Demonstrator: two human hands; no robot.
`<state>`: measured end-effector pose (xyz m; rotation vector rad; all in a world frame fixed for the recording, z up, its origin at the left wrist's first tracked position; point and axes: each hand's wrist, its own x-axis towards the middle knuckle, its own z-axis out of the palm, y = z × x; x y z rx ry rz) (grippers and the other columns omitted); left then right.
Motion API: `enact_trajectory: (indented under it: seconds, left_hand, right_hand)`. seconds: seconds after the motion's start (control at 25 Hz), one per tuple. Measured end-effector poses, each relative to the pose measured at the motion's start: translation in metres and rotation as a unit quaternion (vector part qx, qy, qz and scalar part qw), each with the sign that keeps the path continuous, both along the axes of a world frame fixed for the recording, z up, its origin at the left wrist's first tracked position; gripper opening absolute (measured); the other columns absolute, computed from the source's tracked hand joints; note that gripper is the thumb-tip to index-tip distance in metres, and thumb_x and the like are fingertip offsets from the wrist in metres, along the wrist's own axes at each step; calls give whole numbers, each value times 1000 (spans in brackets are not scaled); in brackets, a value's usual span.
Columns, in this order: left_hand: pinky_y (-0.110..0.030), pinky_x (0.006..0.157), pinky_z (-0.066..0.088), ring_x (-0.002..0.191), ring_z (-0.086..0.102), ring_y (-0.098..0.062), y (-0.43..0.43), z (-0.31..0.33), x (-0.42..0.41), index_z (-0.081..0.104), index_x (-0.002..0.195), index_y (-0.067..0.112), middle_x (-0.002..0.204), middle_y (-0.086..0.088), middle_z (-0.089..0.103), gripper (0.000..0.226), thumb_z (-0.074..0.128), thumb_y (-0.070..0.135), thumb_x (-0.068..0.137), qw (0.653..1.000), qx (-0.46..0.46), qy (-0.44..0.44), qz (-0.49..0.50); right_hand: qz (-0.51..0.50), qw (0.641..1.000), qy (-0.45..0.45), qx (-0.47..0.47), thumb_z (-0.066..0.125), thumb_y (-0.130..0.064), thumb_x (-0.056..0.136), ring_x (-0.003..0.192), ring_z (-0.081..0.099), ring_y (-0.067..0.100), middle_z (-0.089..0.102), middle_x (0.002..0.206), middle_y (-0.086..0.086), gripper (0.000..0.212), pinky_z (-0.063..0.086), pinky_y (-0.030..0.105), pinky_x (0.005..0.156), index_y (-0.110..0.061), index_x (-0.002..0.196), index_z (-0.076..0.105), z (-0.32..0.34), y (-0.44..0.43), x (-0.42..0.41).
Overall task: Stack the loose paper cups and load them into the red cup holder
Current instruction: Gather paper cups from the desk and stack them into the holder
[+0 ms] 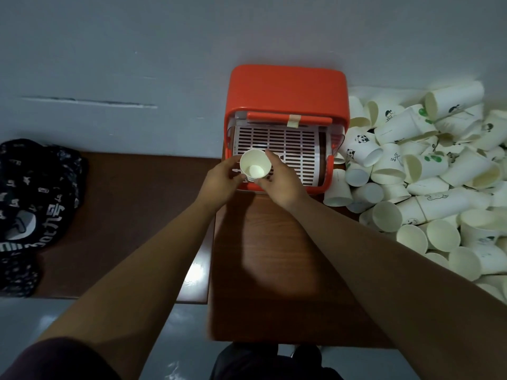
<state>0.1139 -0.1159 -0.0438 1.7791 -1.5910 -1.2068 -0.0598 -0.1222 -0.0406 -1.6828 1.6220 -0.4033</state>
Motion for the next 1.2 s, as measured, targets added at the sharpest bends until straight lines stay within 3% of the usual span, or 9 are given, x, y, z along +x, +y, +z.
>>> enact_trajectory:
  seconds: [0.08, 0.2, 0.32, 0.4, 0.56, 0.76, 0.92, 1.04, 1.2]
  left_hand:
    - [-30, 91, 50, 107, 59, -13, 1, 3, -2, 54, 135, 22, 127, -1, 61, 46, 66, 27, 92, 999, -14, -42, 8]
    - [-27, 91, 43, 109, 50, -15, 14, 17, -13, 52, 131, 15, 126, -5, 47, 43, 62, 26, 91, 995, -54, -83, 27]
    - [-35, 94, 50, 108, 55, -19, 26, 30, -40, 56, 121, 15, 124, -4, 48, 33, 59, 30, 92, 990, -93, -73, -75]
    - [-38, 91, 51, 101, 57, -19, 27, 35, -70, 59, 114, 13, 115, -3, 53, 27, 61, 28, 92, 980, -102, -73, -155]
    - [-26, 82, 45, 94, 55, -15, 21, 50, -143, 61, 110, 13, 106, -2, 58, 24, 64, 26, 90, 961, -137, -80, -227]
    - [-25, 85, 44, 97, 53, -16, -7, 61, -226, 59, 119, 8, 110, -7, 56, 35, 66, 17, 85, 951, -147, -78, -261]
    - [-36, 101, 40, 119, 46, -34, -38, 51, -265, 49, 135, 8, 131, -18, 43, 54, 63, 9, 82, 961, -118, -195, -157]
    - [-47, 102, 45, 123, 45, -42, -49, 37, -280, 42, 144, 17, 140, -21, 34, 69, 58, -5, 80, 940, -83, -270, -192]
    - [-44, 97, 50, 123, 49, -41, -53, 31, -287, 42, 146, 18, 150, -18, 29, 72, 54, -9, 80, 934, -83, -269, -221]
  right_hand:
    - [3, 1000, -4, 2, 71, -25, 87, 129, 47, 24, 47, 144, 9, 77, 37, 29, 101, -13, 150, 30, 10, 5, -5]
    - [3, 1000, 7, -28, 68, -28, 89, 122, 51, 19, 50, 137, 7, 61, 40, 25, 96, -12, 142, 43, 31, 27, -37]
    - [-6, 998, 46, -51, 67, -24, 88, 105, 54, 12, 54, 120, 3, 42, 44, 20, 83, -11, 126, 55, 48, 57, -96]
    - [-43, 993, 87, -62, 67, -23, 87, 103, 54, 15, 53, 116, 3, 35, 44, 24, 82, -11, 118, 58, 54, 68, -145]
    - [-121, 977, 151, -93, 72, -27, 81, 114, 51, 30, 50, 125, 15, 52, 46, 42, 94, -8, 126, 55, 56, 64, -232]
    - [-123, 972, 194, -58, 78, -35, 75, 121, 46, 35, 45, 131, 21, 78, 42, 42, 100, -6, 140, 43, 42, 40, -295]
    - [-89, 983, 142, -80, 76, -37, 76, 109, 52, 38, 47, 122, 23, 75, 48, 43, 92, -4, 135, 45, 26, 18, -305]
    - [1, 987, 150, -51, 69, -37, 83, 118, 49, 36, 38, 134, 21, 74, 46, 46, 98, -20, 146, 35, 16, 4, -304]
    - [56, 986, 157, -27, 65, -38, 87, 130, 40, 37, 31, 141, 22, 66, 44, 45, 102, -33, 146, 36, 2, -6, -302]
